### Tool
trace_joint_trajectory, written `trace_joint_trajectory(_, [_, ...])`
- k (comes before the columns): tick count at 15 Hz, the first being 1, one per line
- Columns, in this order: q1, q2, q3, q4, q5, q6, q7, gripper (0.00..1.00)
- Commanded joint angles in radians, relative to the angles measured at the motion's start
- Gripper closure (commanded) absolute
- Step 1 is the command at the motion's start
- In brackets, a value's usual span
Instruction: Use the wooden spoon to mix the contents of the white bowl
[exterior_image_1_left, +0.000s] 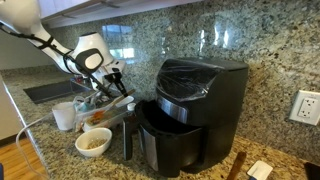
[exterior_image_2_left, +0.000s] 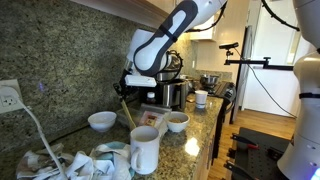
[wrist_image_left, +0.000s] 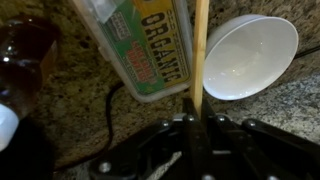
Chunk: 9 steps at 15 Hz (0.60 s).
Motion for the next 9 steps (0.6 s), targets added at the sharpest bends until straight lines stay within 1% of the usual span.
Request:
trace_joint_trajectory(1, [0.066,-0.014,-0.089,-0.006,-0.07,0.037,0.085,0.94])
trace_joint_trajectory(2, [0.094,-0.017,-0.123,-0.011,-0.092,0.044,0.114,0.94])
trace_joint_trajectory(5, [0.149,-0.032,-0.19,-0.026,-0.138,0.056,0.166,0.94])
trace_joint_trajectory(9, [0.2,-0.053,-0.237,-0.042,-0.149,0.057,0.186,0.94])
